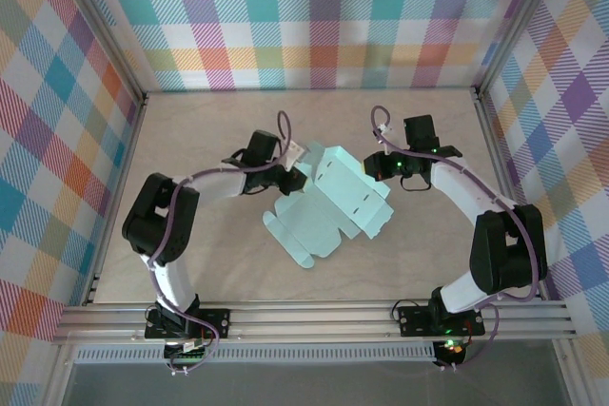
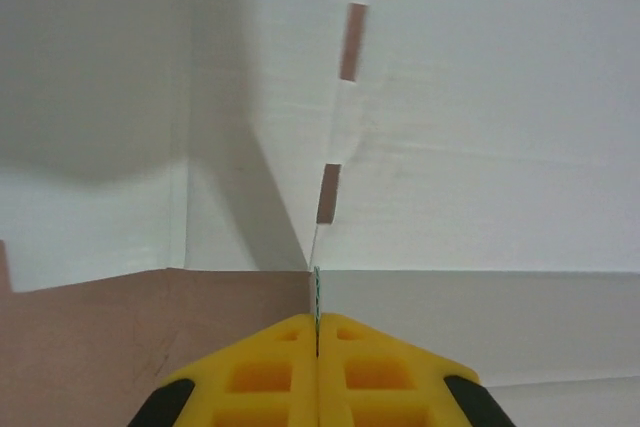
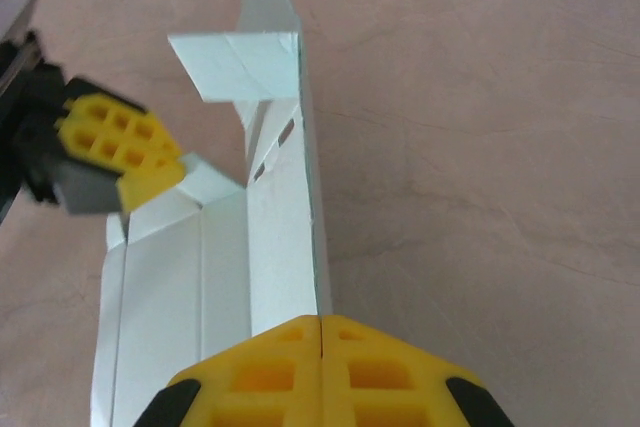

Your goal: Fold the paper box

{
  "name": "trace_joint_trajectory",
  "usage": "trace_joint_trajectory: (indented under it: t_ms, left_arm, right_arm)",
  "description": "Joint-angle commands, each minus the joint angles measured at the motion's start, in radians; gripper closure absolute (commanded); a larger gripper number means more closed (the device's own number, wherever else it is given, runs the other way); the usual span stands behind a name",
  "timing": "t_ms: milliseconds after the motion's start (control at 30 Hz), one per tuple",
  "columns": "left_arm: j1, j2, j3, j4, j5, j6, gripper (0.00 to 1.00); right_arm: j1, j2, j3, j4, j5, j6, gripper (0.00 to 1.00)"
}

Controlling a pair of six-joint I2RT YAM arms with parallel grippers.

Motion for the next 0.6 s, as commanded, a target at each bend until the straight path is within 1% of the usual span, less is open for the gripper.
trace_joint_trajectory:
  t_ms: [0, 133, 300, 467, 567]
  left_arm:
    - [-0.092, -0.071, -0.074, 0.157, -0.217, 0.068, 0.95]
    - [-0.197, -0.093, -0.137, 0.258, -0.418, 0.120, 0.93]
    - [-0.328, -0.060, -0.163, 0.337, -0.704, 0.231, 0.94]
    - [-0.411, 0.017, -0.139, 0.384, -0.884, 0.329, 0.94]
    - [-0.444, 0.072, -0.112, 0.396, -0.951, 0.353, 0.93]
  right_arm:
    - [-0.004, -0.003, 0.011, 0.027, 0.046, 0.046, 1.00]
    - [-0.004, -0.007, 0.002, 0.045, 0.064, 0.065, 1.00]
    - [-0.003, -0.006, -0.020, 0.087, 0.055, 0.094, 1.00]
    - [-0.004, 0.000, -0.035, 0.113, 0.045, 0.106, 1.00]
    - [-0.003, 0.000, -0.039, 0.116, 0.044, 0.101, 1.00]
